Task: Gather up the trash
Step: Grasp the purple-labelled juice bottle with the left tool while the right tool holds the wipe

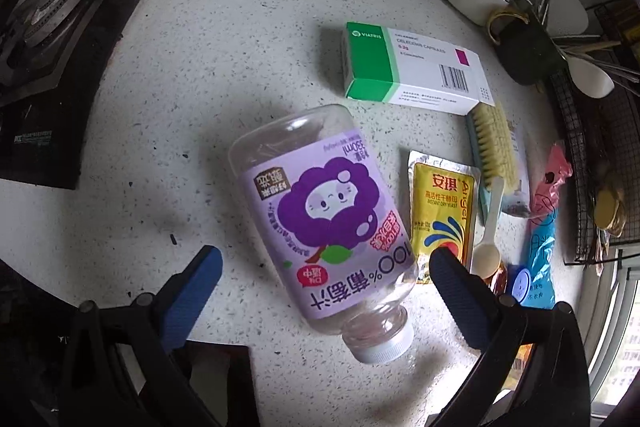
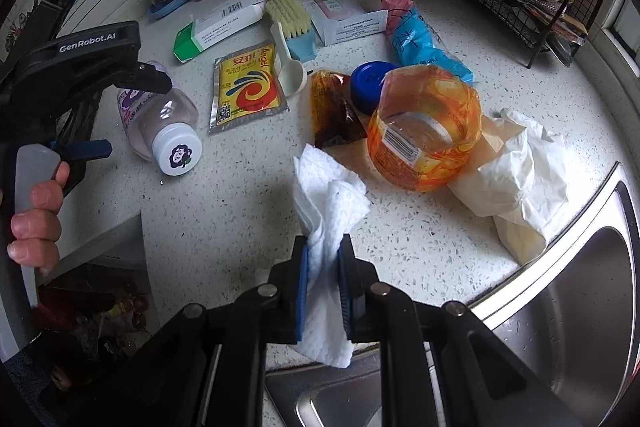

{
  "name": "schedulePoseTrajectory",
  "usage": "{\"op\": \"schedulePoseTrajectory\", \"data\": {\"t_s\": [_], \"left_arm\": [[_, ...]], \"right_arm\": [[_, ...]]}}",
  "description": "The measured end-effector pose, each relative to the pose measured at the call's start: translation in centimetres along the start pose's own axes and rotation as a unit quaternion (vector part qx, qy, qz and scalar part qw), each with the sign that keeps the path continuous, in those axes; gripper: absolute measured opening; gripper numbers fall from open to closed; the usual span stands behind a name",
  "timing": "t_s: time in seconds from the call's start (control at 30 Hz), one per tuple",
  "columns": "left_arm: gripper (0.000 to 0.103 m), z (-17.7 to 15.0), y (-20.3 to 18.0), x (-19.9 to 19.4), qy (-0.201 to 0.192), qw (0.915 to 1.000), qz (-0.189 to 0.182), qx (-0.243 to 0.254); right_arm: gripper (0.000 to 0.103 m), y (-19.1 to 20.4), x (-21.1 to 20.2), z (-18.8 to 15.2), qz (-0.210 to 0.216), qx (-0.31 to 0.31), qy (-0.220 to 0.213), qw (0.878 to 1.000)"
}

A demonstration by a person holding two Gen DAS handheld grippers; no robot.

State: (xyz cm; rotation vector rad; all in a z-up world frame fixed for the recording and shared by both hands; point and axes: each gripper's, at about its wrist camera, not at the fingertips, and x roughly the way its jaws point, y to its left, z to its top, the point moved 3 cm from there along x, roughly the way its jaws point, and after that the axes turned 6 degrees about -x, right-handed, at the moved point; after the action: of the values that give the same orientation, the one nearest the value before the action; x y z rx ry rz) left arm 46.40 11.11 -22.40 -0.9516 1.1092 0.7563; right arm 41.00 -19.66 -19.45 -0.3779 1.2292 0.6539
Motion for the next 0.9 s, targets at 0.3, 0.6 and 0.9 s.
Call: {"op": "schedulePoseTrajectory", "data": {"t_s": [0.3, 0.6, 0.9], "left_arm": [[0.102, 0.9, -0.8, 2.4, -0.011, 0.9984, 0.056, -0.003], [0.079, -1.7, -2.6, 3.2, -0.006, 0.9967, 0.038, 0.071], [0.078, -3.2, -1.0, 2.2, -0.002, 0.9947, 0.028, 0.099]], "right_arm": [[0.012, 0.2, 0.3, -0.4, 0.020, -0.005, 0.011, 1.000], [0.012, 0.3, -0.3, -0.3, 0.012, -0.016, 0.001, 1.000], [0.012, 0.7, -1.4, -0.6, 0.009, -0.022, -0.005, 1.000]]}}
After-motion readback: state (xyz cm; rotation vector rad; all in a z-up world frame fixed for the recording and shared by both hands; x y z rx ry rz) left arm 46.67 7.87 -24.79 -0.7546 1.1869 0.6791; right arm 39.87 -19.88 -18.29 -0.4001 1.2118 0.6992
